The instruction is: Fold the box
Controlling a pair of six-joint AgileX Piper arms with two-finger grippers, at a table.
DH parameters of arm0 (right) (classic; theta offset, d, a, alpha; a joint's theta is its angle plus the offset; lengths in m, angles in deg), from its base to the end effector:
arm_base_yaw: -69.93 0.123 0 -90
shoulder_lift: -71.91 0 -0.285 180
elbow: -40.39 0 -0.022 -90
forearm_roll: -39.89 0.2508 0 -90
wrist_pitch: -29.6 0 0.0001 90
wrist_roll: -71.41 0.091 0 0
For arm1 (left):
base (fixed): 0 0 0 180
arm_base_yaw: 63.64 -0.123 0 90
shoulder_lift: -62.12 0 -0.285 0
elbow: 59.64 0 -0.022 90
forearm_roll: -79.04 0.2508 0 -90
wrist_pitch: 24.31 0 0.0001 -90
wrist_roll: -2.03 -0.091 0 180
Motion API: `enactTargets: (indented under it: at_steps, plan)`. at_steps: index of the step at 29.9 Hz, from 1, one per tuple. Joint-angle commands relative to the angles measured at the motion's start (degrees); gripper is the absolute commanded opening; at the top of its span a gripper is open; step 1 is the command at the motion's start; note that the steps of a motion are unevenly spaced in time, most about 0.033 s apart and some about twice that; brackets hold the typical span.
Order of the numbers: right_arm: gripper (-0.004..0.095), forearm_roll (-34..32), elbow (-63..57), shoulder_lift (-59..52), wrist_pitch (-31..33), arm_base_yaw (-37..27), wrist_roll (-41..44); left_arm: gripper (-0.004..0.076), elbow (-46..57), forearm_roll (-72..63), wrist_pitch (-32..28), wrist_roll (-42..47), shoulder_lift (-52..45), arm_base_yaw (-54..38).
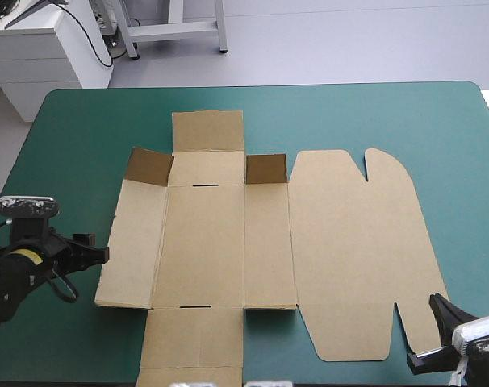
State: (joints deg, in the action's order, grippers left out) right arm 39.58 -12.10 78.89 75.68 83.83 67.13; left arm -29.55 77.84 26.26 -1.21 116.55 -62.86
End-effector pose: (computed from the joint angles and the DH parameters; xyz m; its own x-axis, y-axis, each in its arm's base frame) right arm 0.0094 0.0020 0.2795 -0.2409 -0.1403 -0.9604 -0.2562 0.9636 -0.0765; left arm 0.1459 -0.0035 0.3362 -0.7063 0.0528 -0.7059 0.0556 0.9983 0.0191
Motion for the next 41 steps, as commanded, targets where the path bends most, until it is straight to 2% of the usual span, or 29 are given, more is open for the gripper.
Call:
enactTargets:
  at_steps: [1, 9, 13, 17, 23, 33, 41]
  plan:
    - [-0.0018, -0.55, 1.3, -1.65, -4.58, -0.36, -0.29, 0.0406, -4.23, 0.31, -0.66, 0.37, 5.37, 0.08]
    - [-0.0018, -0.55, 1.3, -1.65, -4.58, -0.36, -0.29, 0.0427, -6.81, 2.39, 2.37, 0.75, 15.47, -0.04]
    - [-0.0018, -0.55, 1.3, -1.65, -4.58, -0.36, -0.29, 0.0454, -6.81, 1.2, 3.5, 0.75, 18.08, -3.54]
    - [-0.0018, -0.55, 1.3, -1.65, -4.58, -0.36, -0.29, 0.0456, -6.81, -4.39, 3.5, -2.0, 20.65, -7.77]
    - [-0.0018, -0.55, 1.3, -1.65, -4.58, -0.36, -0.29, 0.0456, -6.81, -17.33, 5.45, -10.79, 26.9, -11.8]
    - [-0.0018, -0.55, 1.3, -1.65, -4.58, -0.36, -0.29, 0.0456, -6.81, -20.6, 8.07, -12.97, 34.65, -12.43]
    - [-0.0018, -0.55, 1.3, -1.65, -4.58, -0.36, -0.29, 0.0456, -6.81, -35.37, 15.95, -22.11, 36.26, -12.43]
